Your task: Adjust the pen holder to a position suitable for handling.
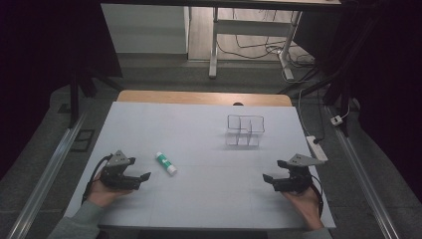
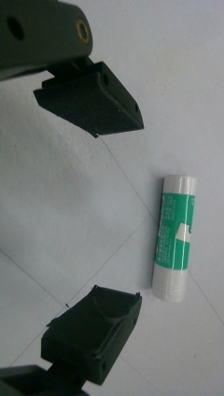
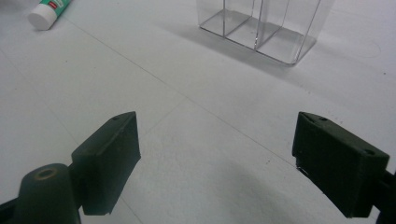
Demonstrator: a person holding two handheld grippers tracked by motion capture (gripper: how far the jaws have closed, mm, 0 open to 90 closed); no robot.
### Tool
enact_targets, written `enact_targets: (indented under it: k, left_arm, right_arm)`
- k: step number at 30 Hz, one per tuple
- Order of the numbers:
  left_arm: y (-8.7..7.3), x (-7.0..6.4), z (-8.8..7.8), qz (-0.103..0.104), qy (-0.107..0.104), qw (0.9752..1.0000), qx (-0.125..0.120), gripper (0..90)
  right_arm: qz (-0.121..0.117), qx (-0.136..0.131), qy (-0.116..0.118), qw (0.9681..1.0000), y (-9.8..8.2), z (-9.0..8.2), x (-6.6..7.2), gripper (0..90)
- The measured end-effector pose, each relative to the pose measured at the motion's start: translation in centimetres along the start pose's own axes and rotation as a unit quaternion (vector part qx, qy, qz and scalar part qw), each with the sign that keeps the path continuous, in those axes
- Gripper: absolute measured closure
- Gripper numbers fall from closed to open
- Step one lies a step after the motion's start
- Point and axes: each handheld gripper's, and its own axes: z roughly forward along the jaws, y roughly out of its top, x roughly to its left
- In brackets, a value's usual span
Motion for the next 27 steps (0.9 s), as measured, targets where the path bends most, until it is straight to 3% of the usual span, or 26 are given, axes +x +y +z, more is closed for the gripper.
enact_targets:
  k: [27]
  left_arm:
    - [-0.05, 0.02, 0.22, 0.004, -0.003, 1.0, 0.007, 15.8]
  right_arm:
    - [-0.002, -0.004, -0.001, 1.0, 0.09, 0.35, 0.54, 15.4]
